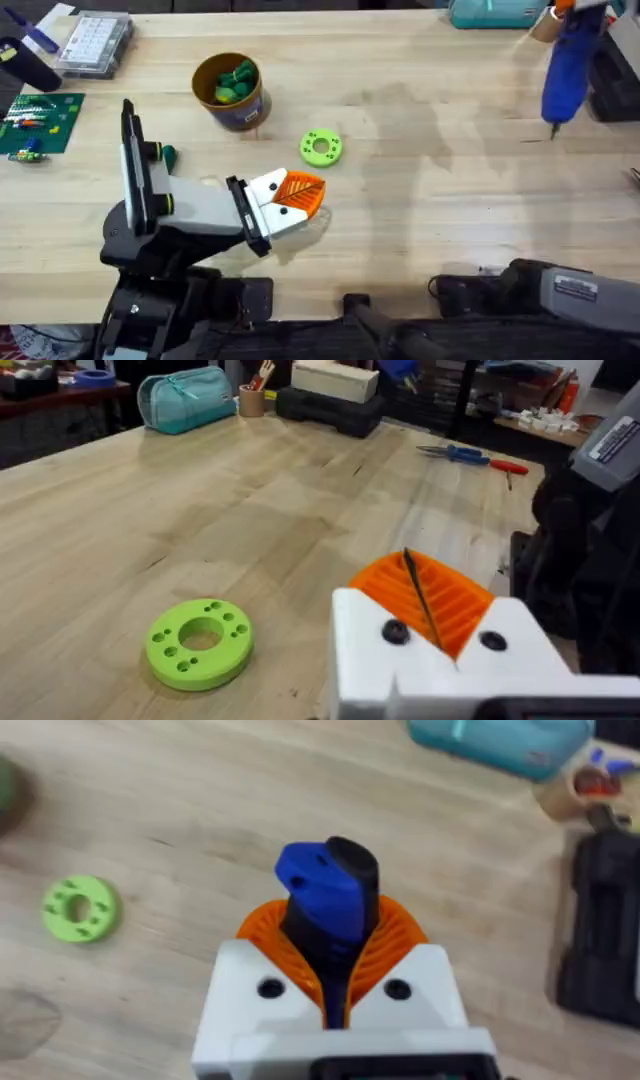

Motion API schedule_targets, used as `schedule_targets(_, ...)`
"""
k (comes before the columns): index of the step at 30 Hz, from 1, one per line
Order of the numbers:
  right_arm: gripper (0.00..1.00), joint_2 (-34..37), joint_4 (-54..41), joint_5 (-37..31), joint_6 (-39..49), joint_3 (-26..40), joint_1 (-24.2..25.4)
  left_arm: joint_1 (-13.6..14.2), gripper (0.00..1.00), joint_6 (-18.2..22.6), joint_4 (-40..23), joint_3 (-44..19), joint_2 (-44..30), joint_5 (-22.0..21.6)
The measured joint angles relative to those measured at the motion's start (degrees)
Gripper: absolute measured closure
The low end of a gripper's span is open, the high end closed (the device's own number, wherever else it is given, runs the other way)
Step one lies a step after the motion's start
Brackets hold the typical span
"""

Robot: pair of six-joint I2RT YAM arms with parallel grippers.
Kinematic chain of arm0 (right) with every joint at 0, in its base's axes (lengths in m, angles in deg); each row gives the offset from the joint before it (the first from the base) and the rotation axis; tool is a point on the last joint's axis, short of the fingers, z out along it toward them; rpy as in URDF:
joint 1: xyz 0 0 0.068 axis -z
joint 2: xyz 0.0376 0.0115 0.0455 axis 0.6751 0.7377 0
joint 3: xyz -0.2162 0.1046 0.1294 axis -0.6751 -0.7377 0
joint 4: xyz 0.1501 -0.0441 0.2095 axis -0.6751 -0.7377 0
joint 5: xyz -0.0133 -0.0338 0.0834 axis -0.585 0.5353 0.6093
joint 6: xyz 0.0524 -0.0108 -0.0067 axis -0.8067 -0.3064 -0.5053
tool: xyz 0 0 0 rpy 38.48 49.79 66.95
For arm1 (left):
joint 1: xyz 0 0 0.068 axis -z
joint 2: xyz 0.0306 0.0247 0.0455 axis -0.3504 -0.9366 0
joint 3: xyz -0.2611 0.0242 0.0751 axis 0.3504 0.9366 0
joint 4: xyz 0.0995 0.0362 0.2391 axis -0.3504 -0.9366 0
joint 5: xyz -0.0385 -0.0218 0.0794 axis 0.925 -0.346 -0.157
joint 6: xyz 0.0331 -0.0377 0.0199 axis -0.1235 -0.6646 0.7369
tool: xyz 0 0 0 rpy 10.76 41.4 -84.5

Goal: Pick up the gripper from the table and insert it into the empty holder that is missing its gripper. Then pick up a screw, insert it into the mounting hole, and use the screwdriver to tighten it. Finally, clean up the table by picking up the vegetable and placing it into the bucket.

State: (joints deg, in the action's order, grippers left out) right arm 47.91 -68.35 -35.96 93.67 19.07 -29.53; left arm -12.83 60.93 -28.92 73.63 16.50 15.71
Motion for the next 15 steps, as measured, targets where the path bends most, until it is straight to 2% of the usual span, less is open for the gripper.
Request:
schedule_targets(5,0.936,-2.8,1.55,9.16,-0.8,1.78,-0.02,0.0,0.982,0.0,0.0,0.0,0.0,0.0)
schedule_targets(10,0.937,-4.51,7.85,19.25,-4.19,1.84,-0.02,0.0,0.982,0.0,0.0,0.0,0.0,0.0)
schedule_targets(15,0.939,-7.45,12.68,24.61,-8.18,1.84,-0.02,0.0,0.982,0.0,0.0,0.0,0.0,0.0)
